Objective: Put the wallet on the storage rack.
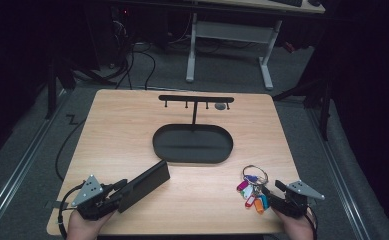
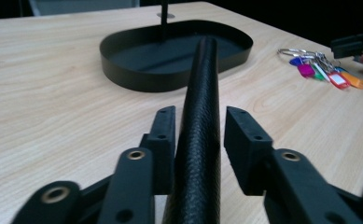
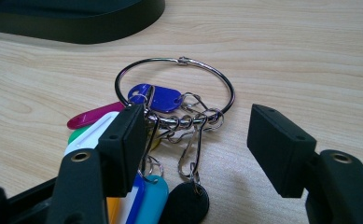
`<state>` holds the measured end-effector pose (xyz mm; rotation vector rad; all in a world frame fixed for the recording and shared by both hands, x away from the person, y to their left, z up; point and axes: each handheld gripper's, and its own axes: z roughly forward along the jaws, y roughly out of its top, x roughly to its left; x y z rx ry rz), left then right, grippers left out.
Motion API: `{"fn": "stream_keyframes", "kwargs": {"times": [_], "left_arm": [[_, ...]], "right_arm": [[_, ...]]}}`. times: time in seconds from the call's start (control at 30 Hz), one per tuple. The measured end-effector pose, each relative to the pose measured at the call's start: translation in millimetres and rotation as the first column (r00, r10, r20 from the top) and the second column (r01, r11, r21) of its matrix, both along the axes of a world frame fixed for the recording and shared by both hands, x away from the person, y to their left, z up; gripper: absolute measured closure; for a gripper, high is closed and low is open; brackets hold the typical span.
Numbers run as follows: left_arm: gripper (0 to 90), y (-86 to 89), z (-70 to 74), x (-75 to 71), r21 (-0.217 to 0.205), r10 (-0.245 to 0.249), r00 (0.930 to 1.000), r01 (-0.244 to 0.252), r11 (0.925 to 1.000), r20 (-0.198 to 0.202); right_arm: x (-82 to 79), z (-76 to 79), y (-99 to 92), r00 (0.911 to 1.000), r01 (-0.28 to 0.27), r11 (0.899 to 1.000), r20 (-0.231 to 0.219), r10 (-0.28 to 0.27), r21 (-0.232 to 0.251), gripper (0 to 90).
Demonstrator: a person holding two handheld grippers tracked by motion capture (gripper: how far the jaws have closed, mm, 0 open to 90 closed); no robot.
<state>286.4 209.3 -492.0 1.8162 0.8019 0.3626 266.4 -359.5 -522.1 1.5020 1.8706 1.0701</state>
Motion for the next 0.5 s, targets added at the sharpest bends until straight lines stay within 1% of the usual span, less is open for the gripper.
{"fn": "stream_keyframes", "kwargs": {"times": [0.13, 0.2, 0.23, 0.27, 0.33, 0.43, 0.47, 0.5], "left_arm": [[61.7, -0.8, -0.1, -0.9, 0.016, -0.011, 0.9999, 0.010, 0.9998, 0.004], [60.9, -2.8, 0.7, -2.4, 0.057, -0.018, 0.9998, 0.017, 0.9982, 0.010], [60.2, -2.8, 0.7, -2.4, 0.057, -0.018, 0.9998, 0.017, 0.9982, 0.010], [59.5, -4.7, 2.1, -3.5, 0.092, -0.020, 0.9997, 0.019, 0.9956, 0.013], [59.4, -6.1, 2.9, -4.1, 0.103, -0.021, 0.9998, 0.020, 0.9945, 0.008], [60.0, -9.8, 5.0, -5.7, 0.169, -0.011, 0.9995, 0.007, 0.9855, 0.028], [60.3, -11.5, 5.9, -5.8, 0.195, -0.014, 0.9994, 0.008, 0.9808, 0.033], [60.5, -13.0, 7.2, -5.8, 0.229, -0.017, 0.9991, 0.008, 0.9734, 0.038]], "right_arm": [[0.0, 0.2, -0.4, 1.0000, 0.000, 1.000, 0.002, 0.000, 0.000, 37.3], [0.0, 0.2, -0.6, 1.0000, -0.001, 1.000, 0.002, 0.001, -0.001, 37.3], [0.0, 0.2, -0.6, 1.0000, -0.001, 1.000, 0.002, 0.001, -0.001, 37.3], [-0.2, 0.4, -0.9, 1.0000, 0.001, 1.000, 0.002, -0.001, 0.001, 37.3], [-0.1, 0.6, -1.3, 1.0000, 0.002, 1.000, 0.005, -0.002, 0.001, 37.3], [0.0, 1.1, -1.6, 1.0000, -0.002, 1.000, 0.007, 0.002, 0.001, 37.3], [-0.1, 1.2, -1.5, 1.0000, -0.002, 1.000, 0.007, 0.002, 0.001, 37.3], [-0.3, 1.4, -1.4, 1.0000, -0.004, 1.000, 0.008, 0.004, 0.003, 37.3]]}}
